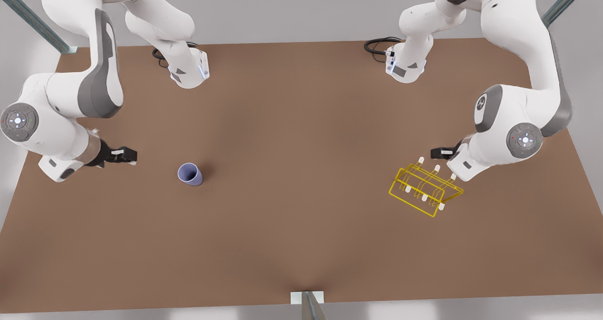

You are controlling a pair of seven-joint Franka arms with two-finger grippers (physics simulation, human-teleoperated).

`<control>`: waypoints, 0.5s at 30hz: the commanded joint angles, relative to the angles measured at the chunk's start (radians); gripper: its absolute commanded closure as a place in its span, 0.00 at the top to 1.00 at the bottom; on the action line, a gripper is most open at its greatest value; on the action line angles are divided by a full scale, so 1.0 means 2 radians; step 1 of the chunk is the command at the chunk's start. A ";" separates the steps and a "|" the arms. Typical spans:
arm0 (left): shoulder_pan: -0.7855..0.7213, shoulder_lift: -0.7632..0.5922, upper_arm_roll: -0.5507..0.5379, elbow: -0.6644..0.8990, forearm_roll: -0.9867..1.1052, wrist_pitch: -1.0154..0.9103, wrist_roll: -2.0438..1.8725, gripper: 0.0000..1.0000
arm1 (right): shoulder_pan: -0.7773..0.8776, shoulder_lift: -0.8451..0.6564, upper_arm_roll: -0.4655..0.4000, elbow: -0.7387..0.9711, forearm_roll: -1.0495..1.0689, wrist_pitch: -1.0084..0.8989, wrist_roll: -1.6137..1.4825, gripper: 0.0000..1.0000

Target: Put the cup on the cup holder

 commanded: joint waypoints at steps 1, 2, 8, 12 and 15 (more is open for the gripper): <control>0.001 0.002 0.000 0.001 -0.002 0.086 -0.064 1.00 | -0.012 -0.001 -0.003 0.003 -0.012 0.079 -0.025 1.00; -0.005 0.002 -0.001 0.002 -0.002 0.085 -0.068 1.00 | -0.018 -0.001 -0.003 0.003 -0.012 0.086 -0.025 1.00; -0.001 0.002 0.002 0.009 0.007 0.073 -0.064 1.00 | -0.033 -0.016 0.000 0.011 -0.011 0.070 -0.019 1.00; -0.175 -0.001 0.196 0.023 -0.028 0.051 -0.043 1.00 | -0.029 -0.028 0.004 0.012 -0.012 0.005 -0.019 1.00; -0.180 0.002 0.197 0.022 -0.039 0.043 -0.043 1.00 | -0.032 -0.011 0.004 -0.003 -0.012 -0.008 -0.023 1.00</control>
